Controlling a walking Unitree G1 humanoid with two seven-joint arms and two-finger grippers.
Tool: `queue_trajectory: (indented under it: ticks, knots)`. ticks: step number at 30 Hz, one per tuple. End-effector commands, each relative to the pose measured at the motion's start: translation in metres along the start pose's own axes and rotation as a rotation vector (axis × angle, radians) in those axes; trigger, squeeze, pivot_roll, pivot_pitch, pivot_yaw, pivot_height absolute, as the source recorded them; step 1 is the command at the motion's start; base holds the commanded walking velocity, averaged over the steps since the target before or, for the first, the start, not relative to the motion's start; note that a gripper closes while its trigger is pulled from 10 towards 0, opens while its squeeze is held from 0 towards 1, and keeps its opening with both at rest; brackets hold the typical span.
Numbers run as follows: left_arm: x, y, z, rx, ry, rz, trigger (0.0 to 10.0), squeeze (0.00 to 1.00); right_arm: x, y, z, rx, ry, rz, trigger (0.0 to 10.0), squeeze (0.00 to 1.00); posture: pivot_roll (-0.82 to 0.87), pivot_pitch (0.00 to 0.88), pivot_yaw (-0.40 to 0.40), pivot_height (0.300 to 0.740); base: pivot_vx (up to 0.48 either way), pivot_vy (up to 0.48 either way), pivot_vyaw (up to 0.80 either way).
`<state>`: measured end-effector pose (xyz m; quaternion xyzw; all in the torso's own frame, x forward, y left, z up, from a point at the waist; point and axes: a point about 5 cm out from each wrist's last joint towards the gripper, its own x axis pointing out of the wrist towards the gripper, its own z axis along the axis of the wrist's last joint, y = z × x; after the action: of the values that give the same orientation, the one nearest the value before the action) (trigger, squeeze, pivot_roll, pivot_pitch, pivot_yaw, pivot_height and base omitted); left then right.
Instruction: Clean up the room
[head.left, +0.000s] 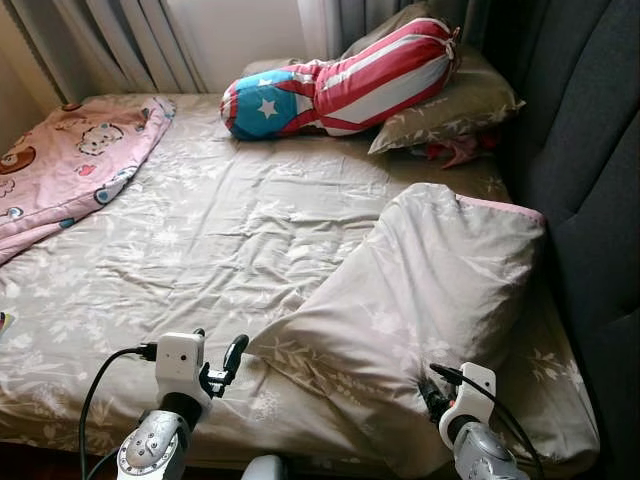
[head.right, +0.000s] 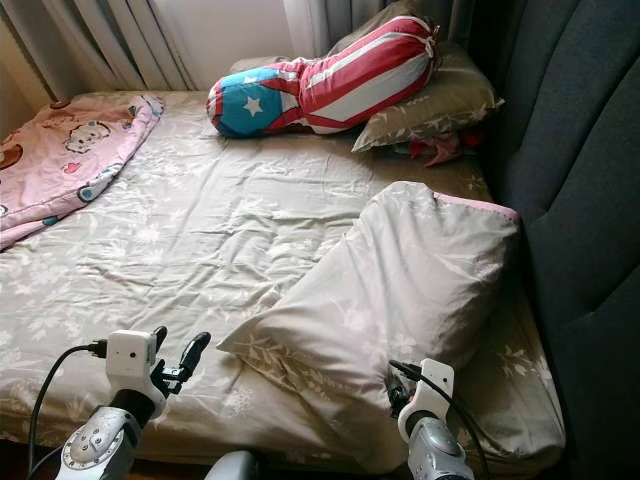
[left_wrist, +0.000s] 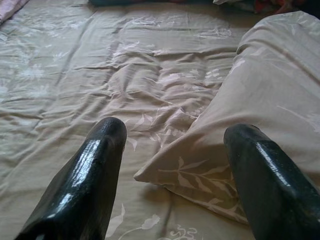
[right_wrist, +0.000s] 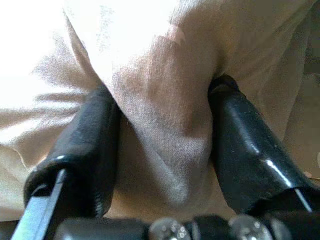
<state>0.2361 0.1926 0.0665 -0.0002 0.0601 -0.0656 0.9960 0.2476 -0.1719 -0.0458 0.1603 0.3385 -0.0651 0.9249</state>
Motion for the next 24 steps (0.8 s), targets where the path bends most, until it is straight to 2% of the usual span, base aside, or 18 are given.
queue_trajectory:
  ticks: [1,17,20,24]
  knots:
    - [-0.002,0.000,-0.002,-0.014,0.013,0.002,10.0,0.00,-0.003,0.001,-0.018,0.020,0.072,-0.003,0.0,0.00,0.06,0.092,0.058,0.662,0.000,0.000,0.00]
    - [0.006,-0.003,-0.002,-0.047,0.017,-0.030,10.0,0.00,-0.001,0.001,-0.009,0.028,0.041,-0.001,0.0,0.00,0.04,0.061,0.052,0.662,0.000,0.000,0.00]
    - [0.005,0.000,-0.002,-0.042,0.020,-0.036,10.0,0.00,-0.001,-0.001,-0.006,0.031,0.030,-0.008,0.0,0.00,0.04,0.052,0.052,0.662,0.000,0.000,0.00]
    - [0.012,0.000,-0.001,-0.053,0.010,-0.021,10.0,0.00,-0.001,-0.007,-0.002,0.039,0.006,-0.031,0.0,0.00,0.03,0.032,0.054,0.662,0.000,0.000,0.00]
